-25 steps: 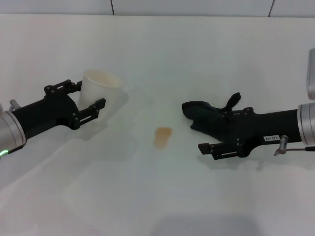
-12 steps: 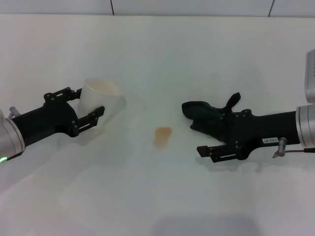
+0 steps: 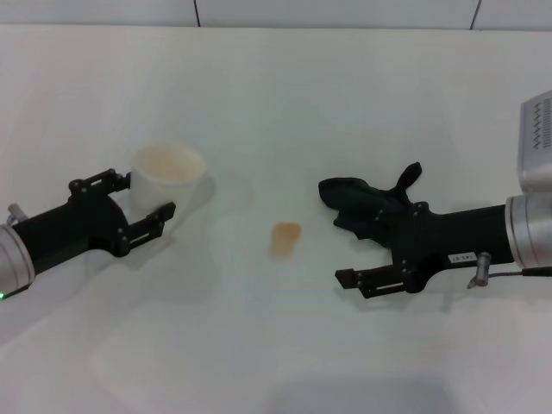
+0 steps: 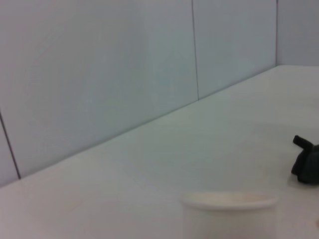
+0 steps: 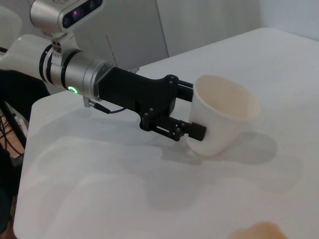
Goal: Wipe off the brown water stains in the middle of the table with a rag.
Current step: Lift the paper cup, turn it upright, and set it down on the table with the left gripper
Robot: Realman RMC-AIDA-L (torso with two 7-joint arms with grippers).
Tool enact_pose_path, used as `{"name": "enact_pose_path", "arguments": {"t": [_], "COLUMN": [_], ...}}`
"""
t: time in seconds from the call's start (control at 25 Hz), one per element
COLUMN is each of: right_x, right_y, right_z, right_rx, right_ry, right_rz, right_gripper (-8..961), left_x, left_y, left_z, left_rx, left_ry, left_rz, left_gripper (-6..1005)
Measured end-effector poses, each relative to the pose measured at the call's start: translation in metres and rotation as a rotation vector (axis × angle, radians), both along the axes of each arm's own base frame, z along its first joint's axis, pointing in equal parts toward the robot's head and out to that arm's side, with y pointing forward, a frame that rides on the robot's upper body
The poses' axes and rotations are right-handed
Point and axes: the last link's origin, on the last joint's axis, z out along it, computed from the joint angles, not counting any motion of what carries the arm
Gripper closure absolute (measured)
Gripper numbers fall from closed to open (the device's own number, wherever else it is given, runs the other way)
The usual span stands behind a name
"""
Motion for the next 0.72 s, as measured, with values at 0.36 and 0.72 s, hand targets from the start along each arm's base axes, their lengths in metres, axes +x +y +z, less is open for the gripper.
{"name": "enact_pose_path", "arguments": {"t": [0.36, 0.72], "right_x": [-0.006, -0.01], "right_y": [-0.005, -0.008], "right_z": [-0.006, -0.01], "right_rx": [-0.02, -0.028], "right_ry": [0.004, 0.003], "right_rz": [0.02, 0.034], "right_gripper": [174, 175], "left_x": [-0.019, -0.022], "left_y": [-0.019, -0.027], "left_z": [0.013, 0.017], "left_rx": [0.022, -0.003], "left_ry": [-0.012, -0.013], "left_rz": [0.081, 0.083], "left_gripper": [314, 156]}}
